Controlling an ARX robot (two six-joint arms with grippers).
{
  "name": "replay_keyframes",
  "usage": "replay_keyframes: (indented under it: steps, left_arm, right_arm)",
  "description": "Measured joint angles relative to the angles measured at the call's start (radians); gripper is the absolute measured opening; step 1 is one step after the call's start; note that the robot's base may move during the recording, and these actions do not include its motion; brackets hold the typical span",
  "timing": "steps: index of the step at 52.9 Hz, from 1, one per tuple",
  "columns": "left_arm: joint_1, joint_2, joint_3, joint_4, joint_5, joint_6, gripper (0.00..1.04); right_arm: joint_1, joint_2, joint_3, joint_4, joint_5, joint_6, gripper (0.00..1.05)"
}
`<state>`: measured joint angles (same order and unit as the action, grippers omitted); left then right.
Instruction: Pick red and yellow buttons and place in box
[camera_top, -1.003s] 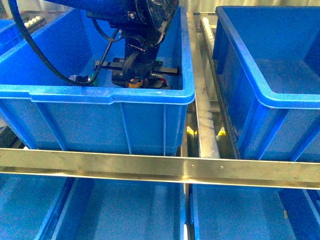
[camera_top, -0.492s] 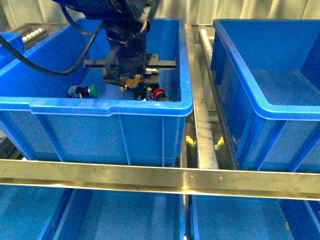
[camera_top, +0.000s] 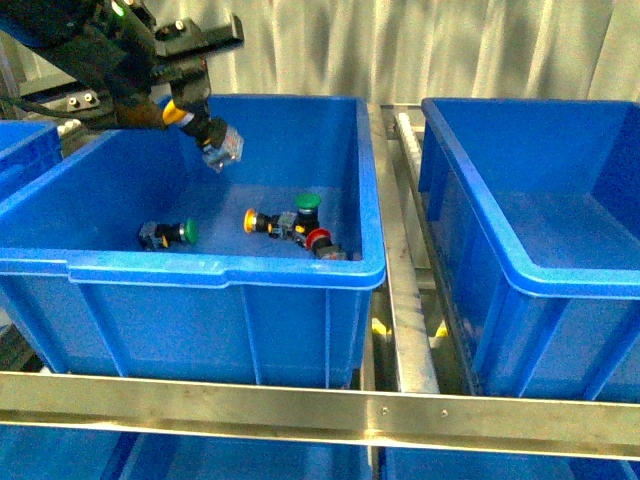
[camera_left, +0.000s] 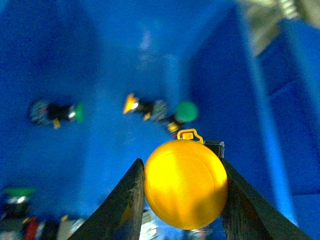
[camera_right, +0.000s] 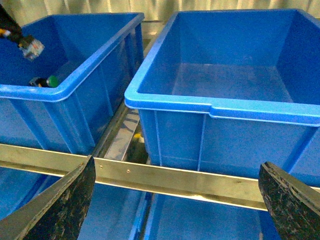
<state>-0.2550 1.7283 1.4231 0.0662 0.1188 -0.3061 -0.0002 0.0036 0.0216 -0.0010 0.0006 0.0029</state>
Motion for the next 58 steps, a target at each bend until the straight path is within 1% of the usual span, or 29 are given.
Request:
replay_keyframes:
  steps: [2, 8, 13, 18, 25, 34, 38, 47, 54, 55, 56, 58]
  left_arm:
    - [-0.002, -0.031, -0.044, 0.076, 0.081, -0.023, 0.33]
    - [-0.027, -0.053, -0.109, 0.227, 0.241, -0.111, 0.33]
    - [-0.069, -0.008, -0.129, 0.350, 0.336, -0.225, 0.33]
    - [-0.112, 0.053, -0.124, 0.450, 0.385, -0.329, 0.33]
    - [-0.175, 0.148, -0.049, 0.532, 0.408, -0.451, 0.33]
    - [-0.240, 0.265, 0.106, 0.563, 0.432, -0.547, 0.33]
    - [-0.267, 0.320, 0.185, 0.549, 0.436, -0.571, 0.33]
    - [-0.329, 0.446, 0.348, 0.444, 0.446, -0.570, 0.33]
    - [-0.378, 0.486, 0.383, 0.430, 0.454, -0.568, 0.33]
    - [-0.381, 0.487, 0.385, 0.430, 0.454, -0.568, 0.33]
    - [-0.388, 0.487, 0.387, 0.430, 0.457, -0.567, 0.33]
    - [-0.395, 0.487, 0.389, 0.430, 0.458, -0.567, 0.33]
  right_arm:
    - [0.000, 0.000, 0.000, 0.000, 0.000, 0.000, 0.98]
    - [0.000, 0.000, 0.000, 0.000, 0.000, 0.000, 0.98]
    - [0.000, 0.000, 0.000, 0.000, 0.000, 0.000, 0.98]
    - [0.000, 0.000, 0.000, 0.000, 0.000, 0.000, 0.98]
    - [0.000, 0.000, 0.000, 0.000, 0.000, 0.000, 0.98]
    - [0.000, 0.000, 0.000, 0.000, 0.000, 0.000, 0.98]
    - [0.000, 0.000, 0.000, 0.000, 0.000, 0.000, 0.98]
    - [0.000, 0.000, 0.000, 0.000, 0.000, 0.000, 0.98]
    - [0.000, 0.000, 0.000, 0.000, 0.000, 0.000, 0.98]
    - [0.003, 0.003, -0.002, 0.007, 0.017, -0.012, 0.98]
    - [0.016, 0.025, -0.005, 0.048, 0.064, -0.034, 0.98]
    - [0.026, 0.096, -0.009, 0.188, 0.180, -0.111, 0.98]
